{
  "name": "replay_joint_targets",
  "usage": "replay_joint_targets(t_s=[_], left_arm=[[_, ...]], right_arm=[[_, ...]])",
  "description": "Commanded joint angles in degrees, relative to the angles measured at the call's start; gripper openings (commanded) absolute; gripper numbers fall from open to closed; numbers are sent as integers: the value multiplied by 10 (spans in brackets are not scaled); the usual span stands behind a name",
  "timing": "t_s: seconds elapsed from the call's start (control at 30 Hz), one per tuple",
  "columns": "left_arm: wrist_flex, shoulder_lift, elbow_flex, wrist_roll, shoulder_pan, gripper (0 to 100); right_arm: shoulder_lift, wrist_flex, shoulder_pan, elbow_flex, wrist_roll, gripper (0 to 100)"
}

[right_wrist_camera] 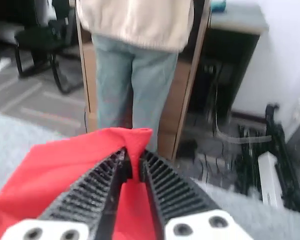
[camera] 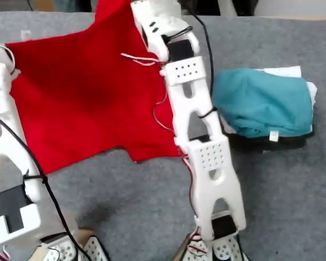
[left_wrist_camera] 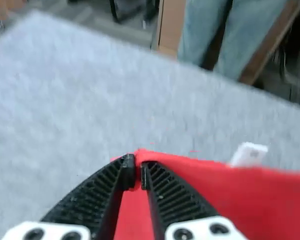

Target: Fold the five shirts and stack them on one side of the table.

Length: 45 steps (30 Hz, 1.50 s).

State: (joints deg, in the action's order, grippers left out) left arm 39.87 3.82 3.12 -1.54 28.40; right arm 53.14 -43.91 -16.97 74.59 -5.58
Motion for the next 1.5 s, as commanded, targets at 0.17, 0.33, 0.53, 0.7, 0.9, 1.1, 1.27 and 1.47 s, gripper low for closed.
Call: replay_joint_targets(t_s=[0.17, 0.33, 0.53, 0.7, 0.9, 1.1, 1.27, 1.47], left_arm=[[307, 6, -1, 132, 0, 29], [416, 7, 82, 163, -23, 29], [346, 36, 269, 155, -12, 28], [327, 96, 316, 155, 16, 28], [300, 121, 292, 225, 81, 28], [300, 120, 284, 246, 96, 29], [300, 120, 305, 254, 96, 29], [338, 123, 293, 302, 122, 39]], right_arm=[[-10, -357, 14, 157, -25, 13], [-11, -576, 2, 211, -58, 13], [-26, -577, 33, 150, -89, 13], [-112, -576, 16, 0, -120, 13], [-222, -547, -12, -272, -151, 13], [-310, -475, 29, -453, -163, 13], [-368, -396, 40, -602, -166, 13], [-429, -300, 35, -766, -166, 14]])
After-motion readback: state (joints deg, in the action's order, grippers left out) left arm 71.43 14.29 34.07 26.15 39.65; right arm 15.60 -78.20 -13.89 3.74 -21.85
